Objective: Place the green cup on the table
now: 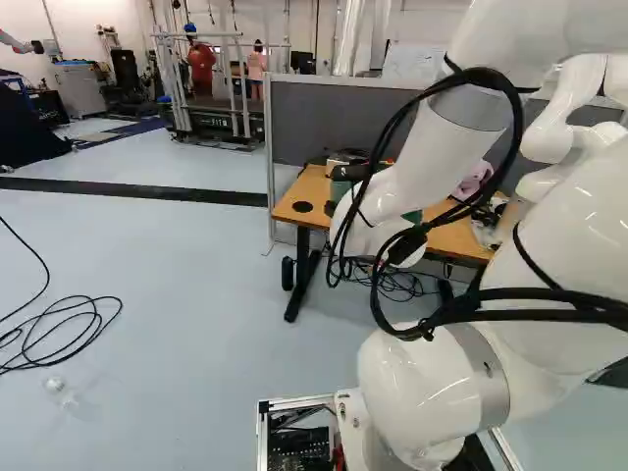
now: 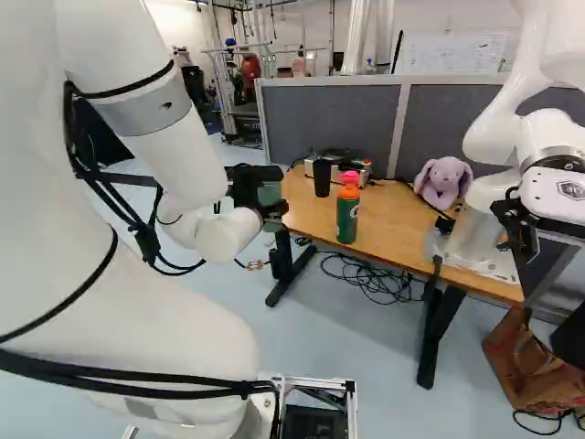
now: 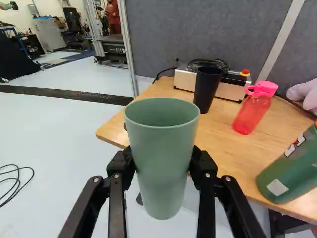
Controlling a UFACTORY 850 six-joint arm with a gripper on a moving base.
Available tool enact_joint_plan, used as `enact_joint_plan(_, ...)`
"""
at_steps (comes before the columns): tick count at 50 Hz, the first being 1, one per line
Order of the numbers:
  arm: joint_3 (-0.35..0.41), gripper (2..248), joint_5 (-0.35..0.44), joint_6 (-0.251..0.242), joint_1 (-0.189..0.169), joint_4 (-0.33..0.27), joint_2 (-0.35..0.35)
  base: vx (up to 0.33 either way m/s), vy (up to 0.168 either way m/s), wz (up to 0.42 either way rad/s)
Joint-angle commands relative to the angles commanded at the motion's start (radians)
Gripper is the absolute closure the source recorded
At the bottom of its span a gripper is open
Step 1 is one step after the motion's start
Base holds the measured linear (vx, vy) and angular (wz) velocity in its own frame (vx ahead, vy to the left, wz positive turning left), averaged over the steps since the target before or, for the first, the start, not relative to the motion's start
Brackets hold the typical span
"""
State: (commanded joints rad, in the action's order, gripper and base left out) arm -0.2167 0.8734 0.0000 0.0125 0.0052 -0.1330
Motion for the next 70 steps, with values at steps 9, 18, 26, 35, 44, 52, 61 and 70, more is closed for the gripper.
enact_joint_plan(9,-0.049,123,0.024,0.0,0.0,0.044,0.051,0.0,0.0,0.0)
enact_joint_plan(18,-0.096,123,0.049,0.0,-0.001,0.088,0.096,0.0,0.0,0.0)
enact_joint_plan(26,-0.138,123,0.052,0.0,-0.003,0.094,0.119,0.0,0.0,0.0)
enact_joint_plan(35,-0.184,123,0.053,0.0,-0.013,0.095,0.147,0.0,0.0,0.0)
enact_joint_plan(44,-0.229,123,0.053,0.0,-0.029,0.095,0.187,0.0,0.0,0.0)
enact_joint_plan(52,-0.269,123,0.082,0.0,-0.045,0.109,0.238,0.0,0.0,0.0)
enact_joint_plan(61,-0.313,123,0.143,0.0,-0.061,0.151,0.298,0.0,0.0,0.0)
enact_joint_plan(70,-0.341,123,0.207,0.0,-0.072,0.198,0.344,0.0,0.0,0.0)
